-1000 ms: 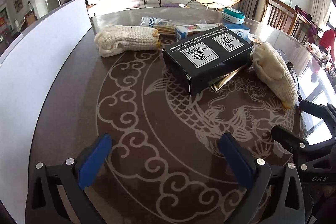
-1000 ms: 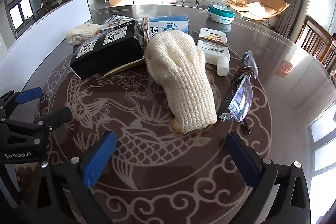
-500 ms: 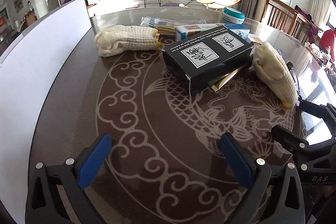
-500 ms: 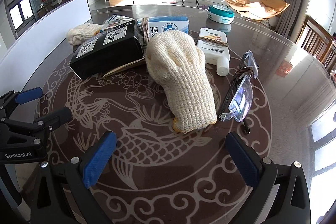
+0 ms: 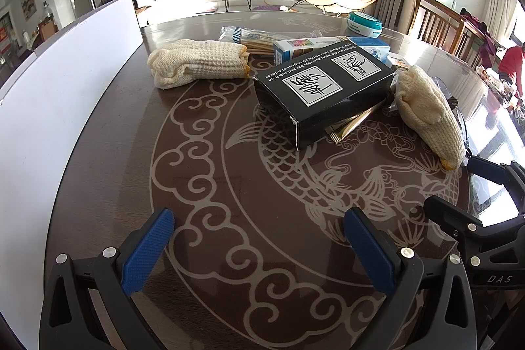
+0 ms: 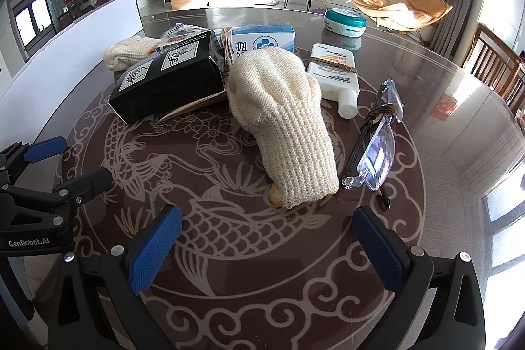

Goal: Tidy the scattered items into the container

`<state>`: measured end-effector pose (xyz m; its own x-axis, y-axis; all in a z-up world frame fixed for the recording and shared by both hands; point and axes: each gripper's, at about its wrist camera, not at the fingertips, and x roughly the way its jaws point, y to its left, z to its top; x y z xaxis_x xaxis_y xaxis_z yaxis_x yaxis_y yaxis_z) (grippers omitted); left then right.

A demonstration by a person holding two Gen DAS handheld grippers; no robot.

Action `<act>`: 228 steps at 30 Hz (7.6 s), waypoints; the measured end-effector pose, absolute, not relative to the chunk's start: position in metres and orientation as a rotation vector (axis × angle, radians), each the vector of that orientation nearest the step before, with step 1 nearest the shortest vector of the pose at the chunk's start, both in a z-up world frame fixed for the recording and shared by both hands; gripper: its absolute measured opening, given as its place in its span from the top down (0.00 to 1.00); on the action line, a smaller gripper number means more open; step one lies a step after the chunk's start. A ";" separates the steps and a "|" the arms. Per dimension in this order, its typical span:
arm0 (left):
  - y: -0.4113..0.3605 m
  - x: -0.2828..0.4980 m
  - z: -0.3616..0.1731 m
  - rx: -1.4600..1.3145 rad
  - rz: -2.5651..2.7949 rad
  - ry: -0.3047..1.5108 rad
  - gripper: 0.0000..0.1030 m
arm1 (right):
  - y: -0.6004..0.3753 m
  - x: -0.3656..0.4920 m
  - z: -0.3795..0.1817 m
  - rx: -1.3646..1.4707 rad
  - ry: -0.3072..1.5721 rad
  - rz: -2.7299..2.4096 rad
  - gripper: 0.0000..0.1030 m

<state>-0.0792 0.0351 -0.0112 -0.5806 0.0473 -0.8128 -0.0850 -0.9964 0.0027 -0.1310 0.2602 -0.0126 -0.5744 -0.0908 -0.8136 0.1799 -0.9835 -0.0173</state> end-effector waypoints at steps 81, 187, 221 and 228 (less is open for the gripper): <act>0.036 -0.080 -0.011 -1.401 2.728 0.063 0.00 | 0.261 -0.131 -0.012 1.362 0.146 -2.654 0.00; 0.015 -0.018 -0.010 -1.402 2.675 0.085 0.00 | 0.204 -0.110 0.003 1.161 0.455 -2.137 0.75; 0.024 -0.068 -0.013 -1.528 2.752 -0.008 0.00 | 0.272 -0.075 0.003 1.192 0.279 -2.517 0.73; 0.021 -0.065 -0.015 -1.487 2.725 0.035 0.00 | 0.273 -0.076 0.003 1.194 0.268 -2.513 0.71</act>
